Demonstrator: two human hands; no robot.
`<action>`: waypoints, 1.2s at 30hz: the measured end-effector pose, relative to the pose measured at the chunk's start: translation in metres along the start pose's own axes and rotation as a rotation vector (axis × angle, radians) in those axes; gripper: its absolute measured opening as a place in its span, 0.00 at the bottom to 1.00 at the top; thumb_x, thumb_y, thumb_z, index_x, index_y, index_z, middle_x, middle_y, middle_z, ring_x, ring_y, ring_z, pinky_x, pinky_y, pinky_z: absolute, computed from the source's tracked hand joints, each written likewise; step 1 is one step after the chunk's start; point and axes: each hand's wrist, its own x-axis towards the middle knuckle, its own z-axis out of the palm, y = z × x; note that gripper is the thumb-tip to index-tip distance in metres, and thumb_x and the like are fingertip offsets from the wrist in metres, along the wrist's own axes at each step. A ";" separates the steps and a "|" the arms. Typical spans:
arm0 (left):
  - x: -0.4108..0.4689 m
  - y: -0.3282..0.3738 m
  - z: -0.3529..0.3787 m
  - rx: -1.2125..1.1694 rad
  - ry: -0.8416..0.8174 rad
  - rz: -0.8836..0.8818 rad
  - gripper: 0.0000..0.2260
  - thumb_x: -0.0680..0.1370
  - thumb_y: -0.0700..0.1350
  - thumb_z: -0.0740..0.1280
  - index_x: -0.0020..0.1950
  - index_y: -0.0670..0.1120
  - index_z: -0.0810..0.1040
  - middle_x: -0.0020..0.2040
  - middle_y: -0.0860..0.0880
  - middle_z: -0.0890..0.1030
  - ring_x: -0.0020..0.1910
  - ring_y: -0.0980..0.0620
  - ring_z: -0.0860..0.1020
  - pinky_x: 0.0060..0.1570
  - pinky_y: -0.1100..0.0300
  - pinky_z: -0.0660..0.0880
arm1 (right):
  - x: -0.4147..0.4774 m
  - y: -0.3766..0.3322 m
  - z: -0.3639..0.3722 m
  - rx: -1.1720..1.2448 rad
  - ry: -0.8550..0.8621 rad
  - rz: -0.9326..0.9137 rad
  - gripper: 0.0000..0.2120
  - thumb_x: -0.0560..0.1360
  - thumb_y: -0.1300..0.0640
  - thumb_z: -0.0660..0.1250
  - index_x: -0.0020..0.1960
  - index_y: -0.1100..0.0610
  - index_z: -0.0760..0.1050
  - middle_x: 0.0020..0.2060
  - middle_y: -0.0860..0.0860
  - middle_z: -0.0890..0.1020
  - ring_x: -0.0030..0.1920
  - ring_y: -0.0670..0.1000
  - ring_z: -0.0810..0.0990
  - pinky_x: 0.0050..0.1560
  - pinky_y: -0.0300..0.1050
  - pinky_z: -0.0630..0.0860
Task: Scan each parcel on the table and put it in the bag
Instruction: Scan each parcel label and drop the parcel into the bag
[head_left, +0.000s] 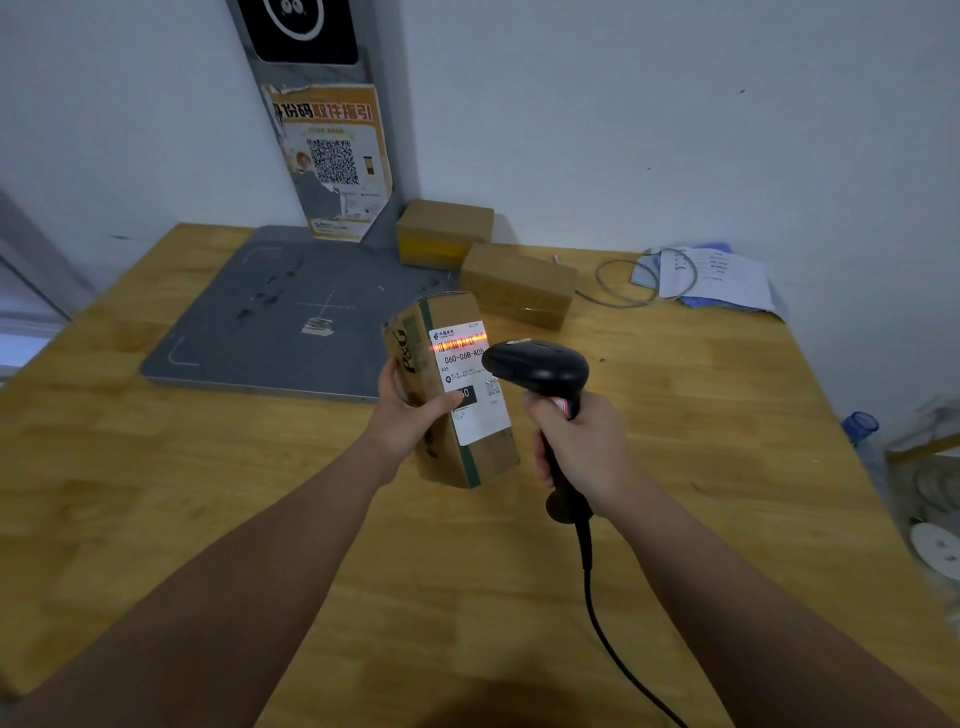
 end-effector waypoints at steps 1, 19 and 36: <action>0.000 0.000 0.000 -0.002 0.002 -0.001 0.45 0.71 0.47 0.75 0.77 0.56 0.47 0.71 0.47 0.69 0.69 0.46 0.68 0.66 0.48 0.67 | -0.001 0.000 0.000 0.000 -0.003 -0.001 0.20 0.78 0.52 0.64 0.31 0.62 0.72 0.25 0.57 0.75 0.24 0.54 0.74 0.26 0.41 0.72; -0.027 -0.007 -0.013 -0.030 0.114 -0.025 0.44 0.71 0.50 0.75 0.77 0.56 0.51 0.69 0.47 0.72 0.65 0.46 0.73 0.59 0.53 0.72 | -0.003 0.007 0.012 0.081 -0.158 -0.037 0.18 0.78 0.52 0.65 0.32 0.60 0.72 0.25 0.55 0.75 0.25 0.52 0.74 0.29 0.44 0.74; -0.181 -0.102 -0.197 -0.217 0.482 -0.022 0.50 0.63 0.67 0.74 0.77 0.58 0.50 0.63 0.45 0.76 0.60 0.46 0.77 0.62 0.47 0.74 | -0.088 0.039 0.204 0.344 -0.372 0.168 0.11 0.71 0.59 0.73 0.50 0.58 0.74 0.32 0.48 0.76 0.33 0.49 0.74 0.37 0.44 0.71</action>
